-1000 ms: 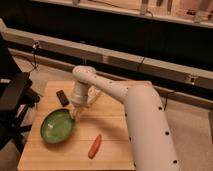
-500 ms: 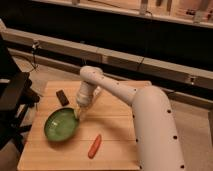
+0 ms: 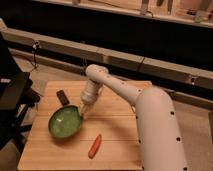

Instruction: Drag the ceramic bowl in a circle

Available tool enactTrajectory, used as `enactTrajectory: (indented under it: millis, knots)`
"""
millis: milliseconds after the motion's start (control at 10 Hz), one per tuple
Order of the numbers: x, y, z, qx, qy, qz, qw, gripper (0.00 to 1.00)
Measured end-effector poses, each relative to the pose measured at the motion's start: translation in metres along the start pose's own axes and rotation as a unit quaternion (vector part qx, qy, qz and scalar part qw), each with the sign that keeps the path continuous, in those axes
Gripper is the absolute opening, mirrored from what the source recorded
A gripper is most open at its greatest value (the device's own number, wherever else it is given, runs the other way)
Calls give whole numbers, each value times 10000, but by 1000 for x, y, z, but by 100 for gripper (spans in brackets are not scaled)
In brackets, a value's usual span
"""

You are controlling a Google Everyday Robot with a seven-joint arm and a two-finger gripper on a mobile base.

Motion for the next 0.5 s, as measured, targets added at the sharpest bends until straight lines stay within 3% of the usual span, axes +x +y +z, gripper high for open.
enactTrajectory:
  millis: [500]
  knots:
    - [4, 3, -5, 99, 66, 83, 9999, 1]
